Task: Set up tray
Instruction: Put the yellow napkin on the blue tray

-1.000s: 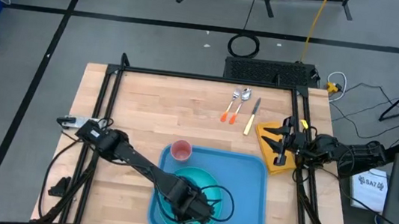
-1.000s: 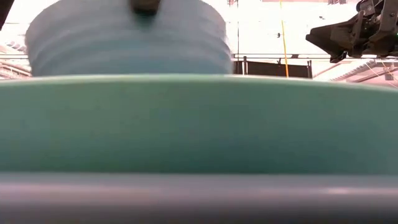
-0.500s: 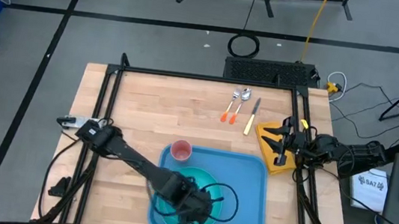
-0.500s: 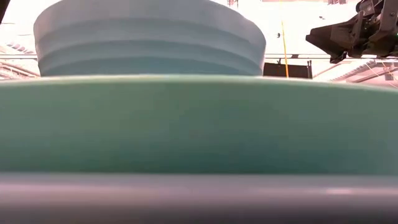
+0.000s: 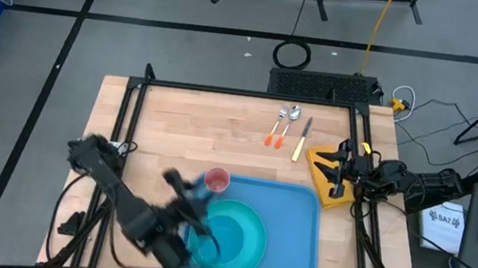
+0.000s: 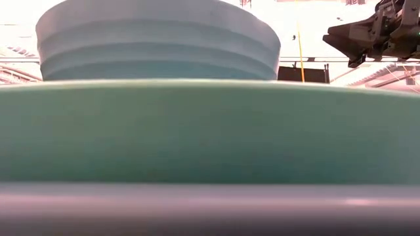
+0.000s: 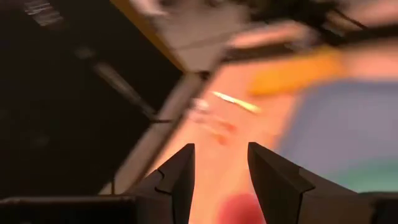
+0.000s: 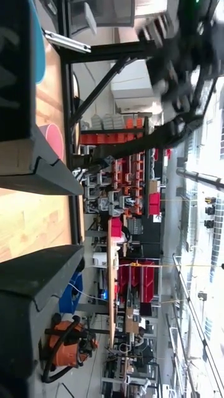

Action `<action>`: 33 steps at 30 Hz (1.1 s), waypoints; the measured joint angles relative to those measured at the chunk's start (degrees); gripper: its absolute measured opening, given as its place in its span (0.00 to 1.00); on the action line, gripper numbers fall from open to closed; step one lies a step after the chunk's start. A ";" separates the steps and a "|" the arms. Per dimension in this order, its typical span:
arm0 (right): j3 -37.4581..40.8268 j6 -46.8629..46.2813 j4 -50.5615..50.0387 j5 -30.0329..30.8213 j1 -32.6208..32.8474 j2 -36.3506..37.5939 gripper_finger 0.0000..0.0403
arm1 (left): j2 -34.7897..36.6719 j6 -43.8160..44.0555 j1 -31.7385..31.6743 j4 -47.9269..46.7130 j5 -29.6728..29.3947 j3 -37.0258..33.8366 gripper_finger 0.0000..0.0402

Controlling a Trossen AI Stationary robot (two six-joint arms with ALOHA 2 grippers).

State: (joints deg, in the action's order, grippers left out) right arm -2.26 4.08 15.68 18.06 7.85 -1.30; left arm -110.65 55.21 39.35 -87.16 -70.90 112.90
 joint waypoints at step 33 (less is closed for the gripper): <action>0.00 -1.69 -0.90 8.08 -0.01 0.00 0.32 | 76.19 -47.16 -55.63 112.22 82.69 -104.87 0.38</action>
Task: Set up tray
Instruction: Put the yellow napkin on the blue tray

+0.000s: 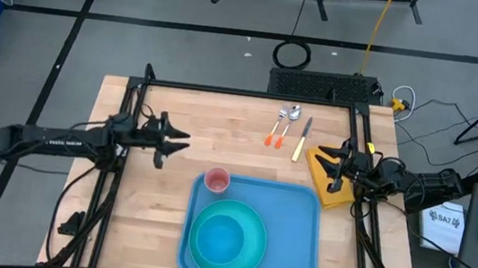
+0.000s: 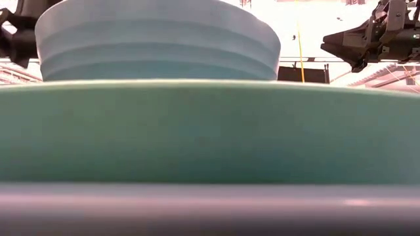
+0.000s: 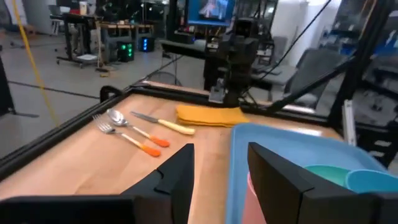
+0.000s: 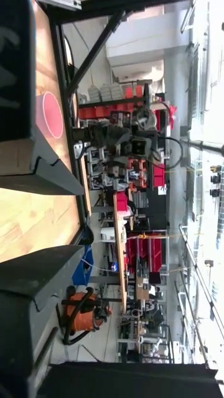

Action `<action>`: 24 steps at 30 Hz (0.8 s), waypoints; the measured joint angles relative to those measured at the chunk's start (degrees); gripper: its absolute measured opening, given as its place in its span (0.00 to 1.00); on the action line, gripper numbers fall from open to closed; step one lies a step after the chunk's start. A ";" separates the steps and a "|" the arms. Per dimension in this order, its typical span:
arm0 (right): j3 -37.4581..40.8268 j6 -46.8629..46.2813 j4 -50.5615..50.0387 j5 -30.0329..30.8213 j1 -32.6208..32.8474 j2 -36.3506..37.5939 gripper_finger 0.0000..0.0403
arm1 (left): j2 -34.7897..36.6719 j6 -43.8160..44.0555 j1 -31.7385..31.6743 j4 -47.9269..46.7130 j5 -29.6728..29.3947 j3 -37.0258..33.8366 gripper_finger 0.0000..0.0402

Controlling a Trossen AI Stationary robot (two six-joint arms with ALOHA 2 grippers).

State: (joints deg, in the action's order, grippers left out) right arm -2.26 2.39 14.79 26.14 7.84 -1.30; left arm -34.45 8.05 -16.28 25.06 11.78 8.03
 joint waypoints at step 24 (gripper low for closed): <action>-0.02 1.29 -1.79 7.24 0.00 -0.02 0.32 | 13.75 2.99 -2.40 -7.48 -2.81 -7.45 0.38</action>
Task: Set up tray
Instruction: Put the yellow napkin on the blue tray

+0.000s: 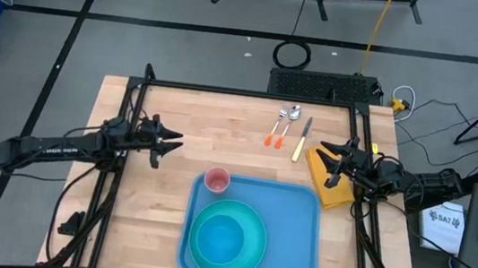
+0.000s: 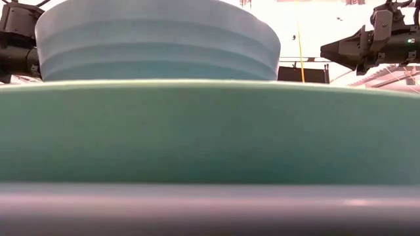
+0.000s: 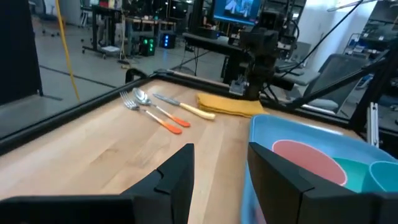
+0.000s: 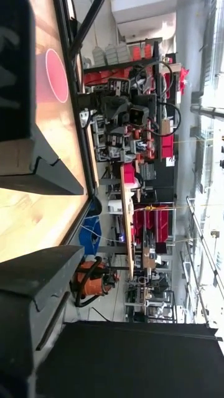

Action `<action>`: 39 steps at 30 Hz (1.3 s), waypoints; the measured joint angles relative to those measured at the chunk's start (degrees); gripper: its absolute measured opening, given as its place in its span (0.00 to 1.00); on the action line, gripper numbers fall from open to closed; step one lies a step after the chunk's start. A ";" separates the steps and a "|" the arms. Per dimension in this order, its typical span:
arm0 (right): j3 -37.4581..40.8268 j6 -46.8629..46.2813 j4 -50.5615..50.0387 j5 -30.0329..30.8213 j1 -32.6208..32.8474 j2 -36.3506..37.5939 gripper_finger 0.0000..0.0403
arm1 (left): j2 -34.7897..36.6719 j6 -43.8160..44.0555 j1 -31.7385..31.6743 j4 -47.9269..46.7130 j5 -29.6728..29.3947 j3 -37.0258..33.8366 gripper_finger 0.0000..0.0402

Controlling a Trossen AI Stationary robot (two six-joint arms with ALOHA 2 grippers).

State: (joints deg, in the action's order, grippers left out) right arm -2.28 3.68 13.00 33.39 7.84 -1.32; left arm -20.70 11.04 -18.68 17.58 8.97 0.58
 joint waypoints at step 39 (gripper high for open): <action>-17.10 -47.24 -48.13 -2.21 -28.13 -29.31 0.23 | 14.35 3.73 0.00 -15.80 -4.57 0.04 0.38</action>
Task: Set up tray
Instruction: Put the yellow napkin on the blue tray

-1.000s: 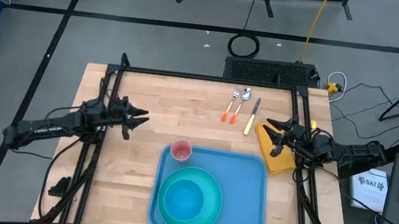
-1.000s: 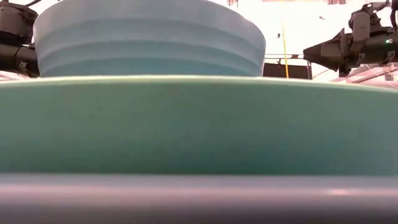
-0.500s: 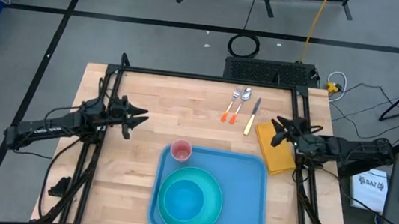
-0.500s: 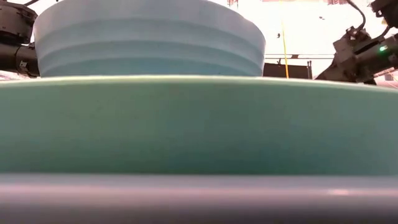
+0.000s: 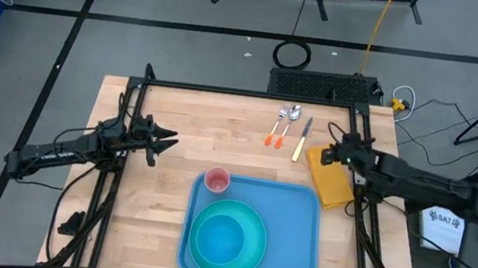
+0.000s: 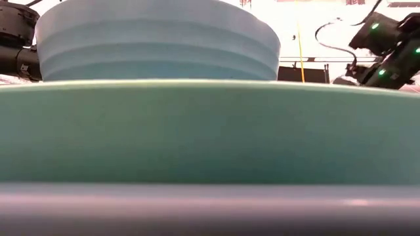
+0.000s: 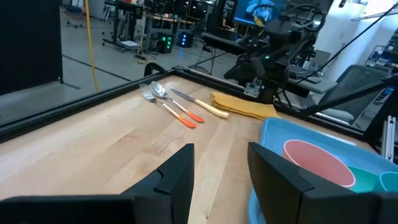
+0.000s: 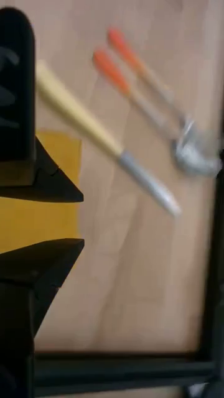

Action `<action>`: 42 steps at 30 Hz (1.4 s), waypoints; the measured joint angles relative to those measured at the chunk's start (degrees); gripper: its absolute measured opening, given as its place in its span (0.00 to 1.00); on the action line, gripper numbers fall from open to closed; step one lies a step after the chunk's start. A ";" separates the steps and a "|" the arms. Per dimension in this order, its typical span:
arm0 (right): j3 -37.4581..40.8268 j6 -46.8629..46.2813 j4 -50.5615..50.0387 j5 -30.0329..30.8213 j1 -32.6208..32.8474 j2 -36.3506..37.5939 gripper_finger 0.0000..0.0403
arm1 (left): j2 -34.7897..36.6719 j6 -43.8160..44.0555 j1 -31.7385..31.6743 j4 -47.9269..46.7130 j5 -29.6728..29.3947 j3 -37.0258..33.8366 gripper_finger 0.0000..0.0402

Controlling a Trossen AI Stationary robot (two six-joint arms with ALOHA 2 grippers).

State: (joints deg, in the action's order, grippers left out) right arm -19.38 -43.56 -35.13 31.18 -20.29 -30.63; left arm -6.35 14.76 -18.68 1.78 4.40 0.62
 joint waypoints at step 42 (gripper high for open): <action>5.14 3.14 10.38 -25.56 -23.56 -22.51 0.45 | 0.00 0.01 0.00 0.15 -0.02 0.00 0.38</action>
State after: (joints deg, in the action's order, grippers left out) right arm -14.24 -40.42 -24.75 5.62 -43.85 -53.14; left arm -6.35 14.77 -18.68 1.93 4.38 0.62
